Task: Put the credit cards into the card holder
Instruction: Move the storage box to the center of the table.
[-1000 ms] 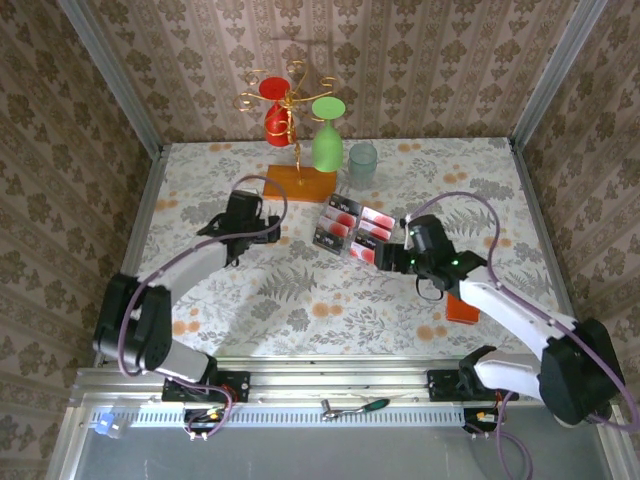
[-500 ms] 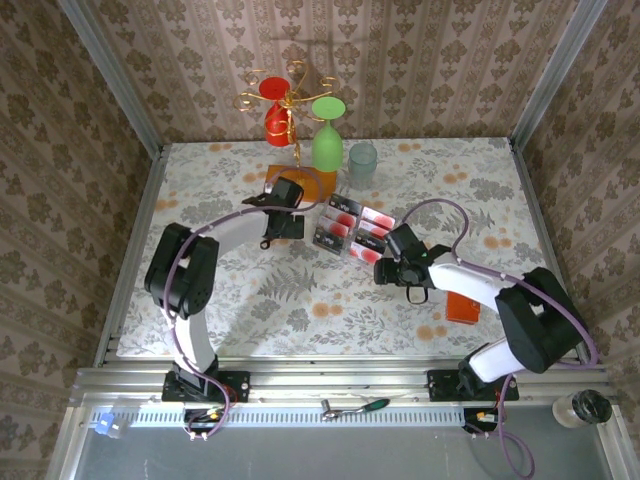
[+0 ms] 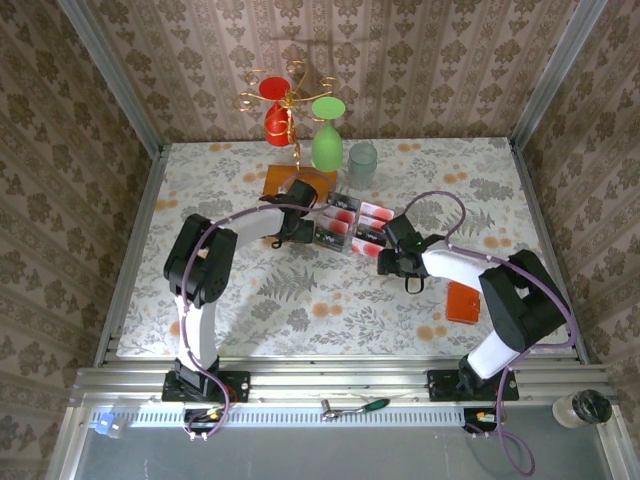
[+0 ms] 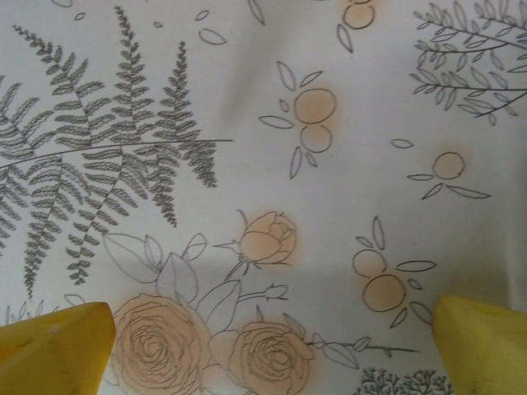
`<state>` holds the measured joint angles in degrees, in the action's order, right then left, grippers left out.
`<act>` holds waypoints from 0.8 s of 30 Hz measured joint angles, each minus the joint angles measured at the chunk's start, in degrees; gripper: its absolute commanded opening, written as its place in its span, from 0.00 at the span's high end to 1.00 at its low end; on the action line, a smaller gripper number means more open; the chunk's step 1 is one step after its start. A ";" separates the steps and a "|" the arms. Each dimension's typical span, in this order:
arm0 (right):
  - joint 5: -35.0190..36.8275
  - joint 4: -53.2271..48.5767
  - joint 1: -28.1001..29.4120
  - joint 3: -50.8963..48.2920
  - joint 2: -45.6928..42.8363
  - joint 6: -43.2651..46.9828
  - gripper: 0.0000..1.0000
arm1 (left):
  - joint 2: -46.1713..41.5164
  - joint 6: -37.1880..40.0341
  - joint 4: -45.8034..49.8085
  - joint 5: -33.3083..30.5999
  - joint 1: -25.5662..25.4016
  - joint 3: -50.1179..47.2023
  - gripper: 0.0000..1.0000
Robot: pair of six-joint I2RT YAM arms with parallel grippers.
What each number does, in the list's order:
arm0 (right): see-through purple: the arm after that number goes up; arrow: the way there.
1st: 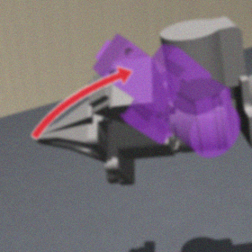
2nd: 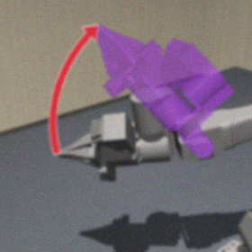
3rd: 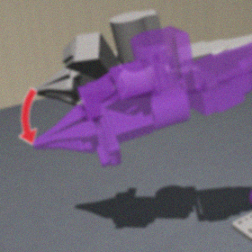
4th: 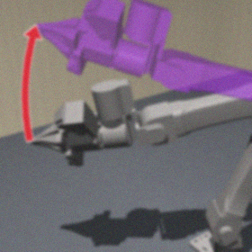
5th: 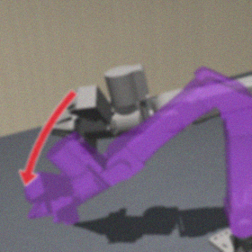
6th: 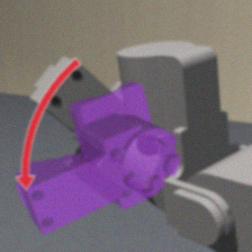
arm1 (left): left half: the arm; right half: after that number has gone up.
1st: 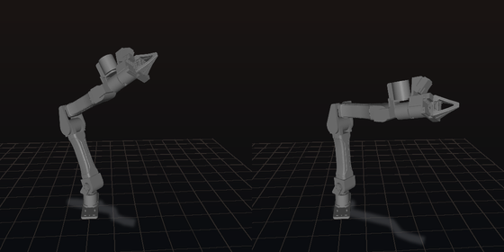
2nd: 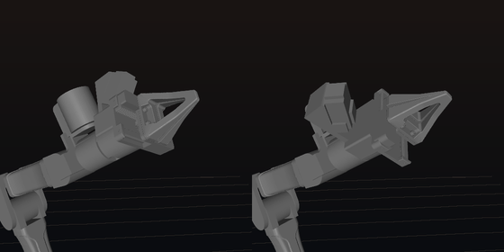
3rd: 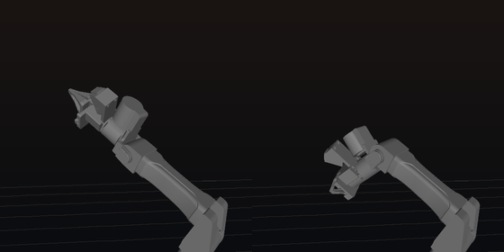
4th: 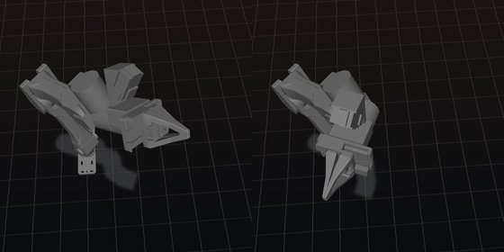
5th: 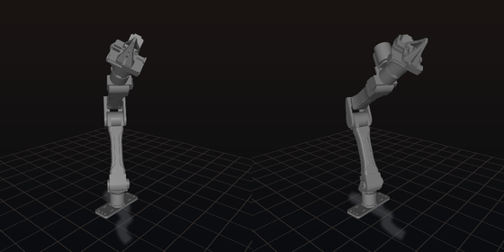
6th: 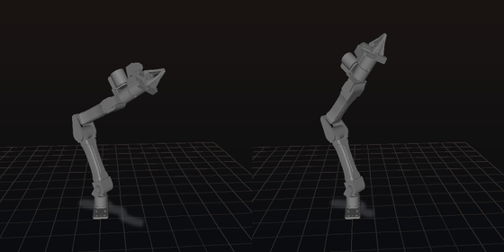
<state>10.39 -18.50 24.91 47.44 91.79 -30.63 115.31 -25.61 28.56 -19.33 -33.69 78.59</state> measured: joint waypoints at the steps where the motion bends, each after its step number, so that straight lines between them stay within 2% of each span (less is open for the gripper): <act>1: -0.02 0.00 -0.90 0.13 0.04 -0.02 0.26 | 0.20 -0.11 0.11 0.02 -0.09 0.35 0.00; 9: -0.24 0.13 -7.76 2.45 0.94 -0.09 0.27 | 2.86 -0.26 1.07 0.04 -1.36 4.57 0.00; 19: -0.92 -0.37 -12.33 5.09 3.04 -0.04 0.26 | 5.09 -0.39 1.70 0.00 -3.67 8.90 0.00; 22: -1.01 -1.81 -12.48 5.14 2.12 0.09 0.19 | 5.07 -0.39 1.42 -0.02 -3.72 8.85 0.00; 24: -1.11 -3.19 -12.48 5.01 0.02 0.28 0.06 | 4.68 -0.39 0.81 0.13 -3.67 7.85 0.00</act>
<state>9.28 -21.69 12.43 52.45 91.81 -30.35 119.98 -26.00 29.36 -19.20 -37.36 86.43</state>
